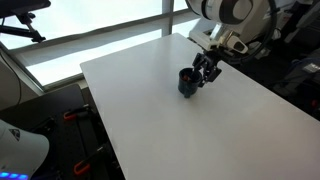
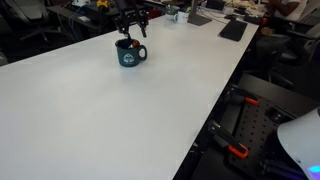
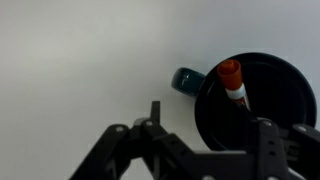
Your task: Remove the marker from the cup and put it on the table
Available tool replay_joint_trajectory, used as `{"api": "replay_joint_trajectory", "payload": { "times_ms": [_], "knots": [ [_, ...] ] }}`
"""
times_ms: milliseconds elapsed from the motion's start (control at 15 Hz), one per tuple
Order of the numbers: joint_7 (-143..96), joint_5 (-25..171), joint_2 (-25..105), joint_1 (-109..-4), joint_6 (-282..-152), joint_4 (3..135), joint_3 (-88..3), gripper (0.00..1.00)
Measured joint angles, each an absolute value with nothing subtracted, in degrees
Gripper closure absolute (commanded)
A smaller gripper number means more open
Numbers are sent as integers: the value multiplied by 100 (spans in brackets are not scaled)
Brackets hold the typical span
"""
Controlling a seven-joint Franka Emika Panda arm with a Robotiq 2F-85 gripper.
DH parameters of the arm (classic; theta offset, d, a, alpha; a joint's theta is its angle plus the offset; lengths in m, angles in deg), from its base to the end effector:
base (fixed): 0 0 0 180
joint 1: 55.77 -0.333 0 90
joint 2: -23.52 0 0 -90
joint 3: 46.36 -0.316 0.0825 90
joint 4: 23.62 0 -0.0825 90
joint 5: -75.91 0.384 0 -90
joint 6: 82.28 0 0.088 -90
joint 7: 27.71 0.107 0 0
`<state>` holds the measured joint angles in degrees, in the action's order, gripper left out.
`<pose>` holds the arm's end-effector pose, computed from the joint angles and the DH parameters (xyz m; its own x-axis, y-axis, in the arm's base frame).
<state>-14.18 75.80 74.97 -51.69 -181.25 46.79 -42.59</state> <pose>0.7026 -0.0862 0.2009 0.8624 -0.3515 -0.3643 -0.3215 -0.9362 0.1422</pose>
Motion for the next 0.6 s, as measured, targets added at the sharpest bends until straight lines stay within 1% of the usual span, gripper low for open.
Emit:
{"api": "replay_joint_trajectory", "payload": {
  "times_ms": [600],
  "knots": [
    [-1417,7576,6765,-5489,-18123,4769,-4292,0]
  ]
}}
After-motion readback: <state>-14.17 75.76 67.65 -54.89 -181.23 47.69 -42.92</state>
